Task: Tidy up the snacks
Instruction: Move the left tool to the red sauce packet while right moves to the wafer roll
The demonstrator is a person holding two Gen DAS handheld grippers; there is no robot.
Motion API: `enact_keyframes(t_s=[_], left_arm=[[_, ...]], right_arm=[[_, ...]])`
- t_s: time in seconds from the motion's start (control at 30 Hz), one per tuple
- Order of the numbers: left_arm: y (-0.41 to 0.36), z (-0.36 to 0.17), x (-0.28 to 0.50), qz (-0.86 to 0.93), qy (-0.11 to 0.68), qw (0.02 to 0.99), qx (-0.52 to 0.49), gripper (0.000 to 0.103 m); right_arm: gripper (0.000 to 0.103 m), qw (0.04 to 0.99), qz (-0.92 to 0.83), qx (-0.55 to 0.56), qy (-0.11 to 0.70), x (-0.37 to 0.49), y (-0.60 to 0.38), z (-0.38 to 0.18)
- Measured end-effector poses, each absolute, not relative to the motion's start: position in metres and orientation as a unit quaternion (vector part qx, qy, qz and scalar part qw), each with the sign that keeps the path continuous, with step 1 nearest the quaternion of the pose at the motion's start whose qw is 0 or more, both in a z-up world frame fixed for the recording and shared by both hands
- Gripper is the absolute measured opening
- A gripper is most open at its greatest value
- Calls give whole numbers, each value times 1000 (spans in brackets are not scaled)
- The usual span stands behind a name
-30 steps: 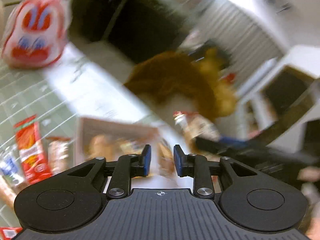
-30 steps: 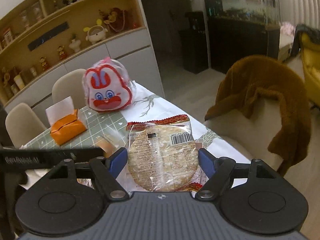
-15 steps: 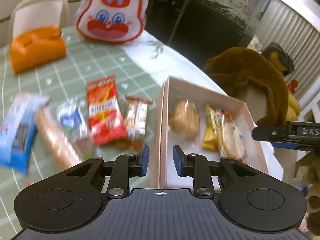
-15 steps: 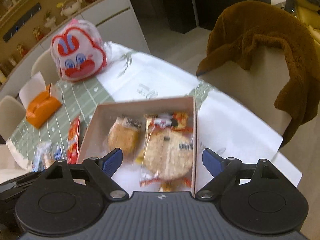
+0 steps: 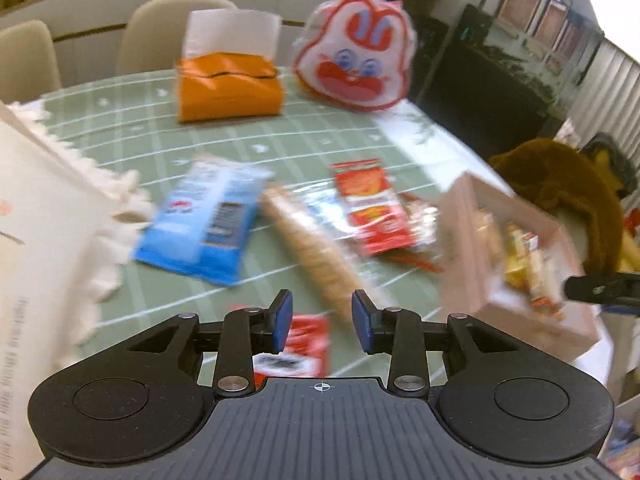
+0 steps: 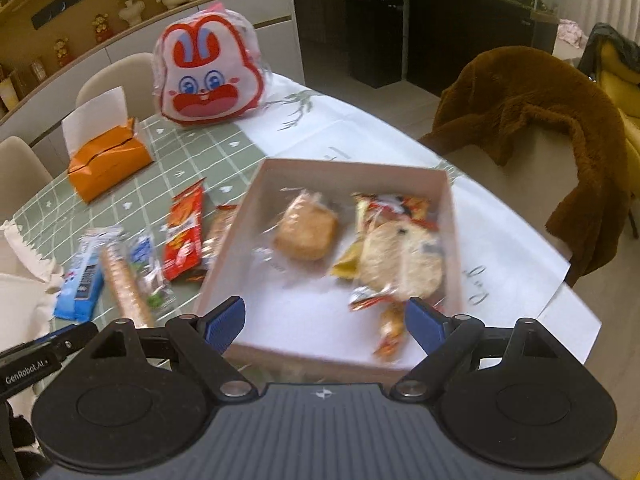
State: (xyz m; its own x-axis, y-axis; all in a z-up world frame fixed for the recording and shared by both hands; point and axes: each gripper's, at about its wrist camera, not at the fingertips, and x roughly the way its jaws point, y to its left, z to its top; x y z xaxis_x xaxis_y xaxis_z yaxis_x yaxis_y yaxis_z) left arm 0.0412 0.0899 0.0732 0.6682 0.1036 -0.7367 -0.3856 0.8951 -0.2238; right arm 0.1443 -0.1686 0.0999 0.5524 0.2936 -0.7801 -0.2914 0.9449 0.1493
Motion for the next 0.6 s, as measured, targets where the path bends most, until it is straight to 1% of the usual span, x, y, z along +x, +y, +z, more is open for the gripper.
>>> enact_keyframes(t_s=[0.13,0.3,0.47,0.6], left_arm=[[105,57,33,143,419,882,-162,37],[112,38,35,137,439,874,-160,37],[127,28,35,121,426,871,-213,37],[138,30,29,109,415,868,-249,37]], right_arm=[[88,881,164,24,444,125,-164,94],[88,874,152,29,460,108,-165,80],[88,870,133,24,473,101,-172,69],[88,868,133,27,477,98,-176,64]])
